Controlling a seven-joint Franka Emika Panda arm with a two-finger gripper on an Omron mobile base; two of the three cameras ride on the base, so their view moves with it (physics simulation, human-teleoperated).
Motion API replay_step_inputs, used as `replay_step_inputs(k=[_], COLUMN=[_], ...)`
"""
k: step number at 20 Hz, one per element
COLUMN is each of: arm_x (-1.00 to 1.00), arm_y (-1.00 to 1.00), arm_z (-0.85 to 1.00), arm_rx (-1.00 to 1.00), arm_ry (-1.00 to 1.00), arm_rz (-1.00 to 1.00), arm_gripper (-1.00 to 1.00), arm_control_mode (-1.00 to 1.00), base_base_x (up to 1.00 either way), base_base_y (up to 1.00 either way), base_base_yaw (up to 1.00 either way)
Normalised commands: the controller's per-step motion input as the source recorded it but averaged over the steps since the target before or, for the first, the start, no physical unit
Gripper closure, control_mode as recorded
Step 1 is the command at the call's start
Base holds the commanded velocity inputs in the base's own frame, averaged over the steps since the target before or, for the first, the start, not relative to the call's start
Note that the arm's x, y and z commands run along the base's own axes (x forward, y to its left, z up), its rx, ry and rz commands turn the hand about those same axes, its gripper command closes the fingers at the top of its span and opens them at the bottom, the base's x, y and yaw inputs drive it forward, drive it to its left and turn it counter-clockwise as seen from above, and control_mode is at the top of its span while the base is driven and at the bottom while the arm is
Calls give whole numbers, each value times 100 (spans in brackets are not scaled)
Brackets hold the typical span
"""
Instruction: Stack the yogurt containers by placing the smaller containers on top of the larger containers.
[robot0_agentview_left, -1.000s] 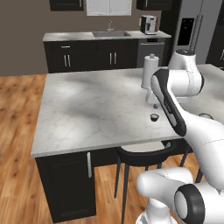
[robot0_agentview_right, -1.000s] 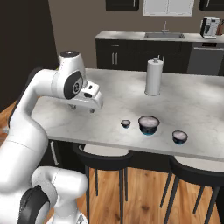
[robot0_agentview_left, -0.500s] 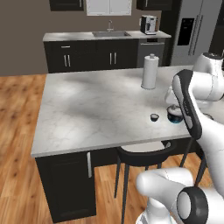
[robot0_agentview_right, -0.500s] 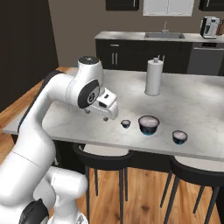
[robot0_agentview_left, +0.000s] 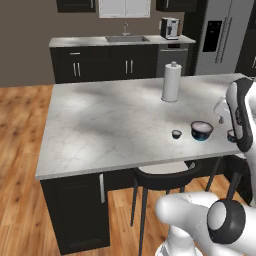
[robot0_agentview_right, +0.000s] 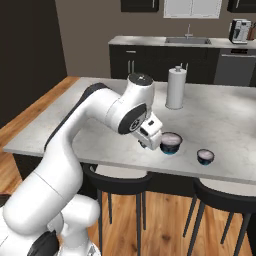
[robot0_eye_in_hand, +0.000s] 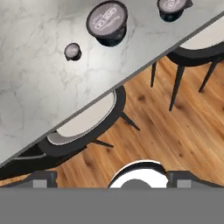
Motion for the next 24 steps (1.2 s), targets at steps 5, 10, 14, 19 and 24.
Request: replay_step_inputs(k=[5, 10, 14, 19, 24], arm_x=[0, 0, 8, 15, 13], arm_y=[-89, -71, -42, -23, -5], arm_z=[0, 0, 0, -5, -21], arm_rx=[16, 14, 11, 9, 2], arm_ry=[0, -1, -5, -11, -15], arm_rz=[-19, -17, -15, -8, -8], arm_gripper=[-100, -100, -100, -100, -100], arm_control_mode=[-100, -100, -100, -100, -100], base_base_x=[0, 0, 0, 0, 0], base_base_y=[0, 0, 0, 0, 0], base_base_yaw=[0, 0, 0, 0, 0])
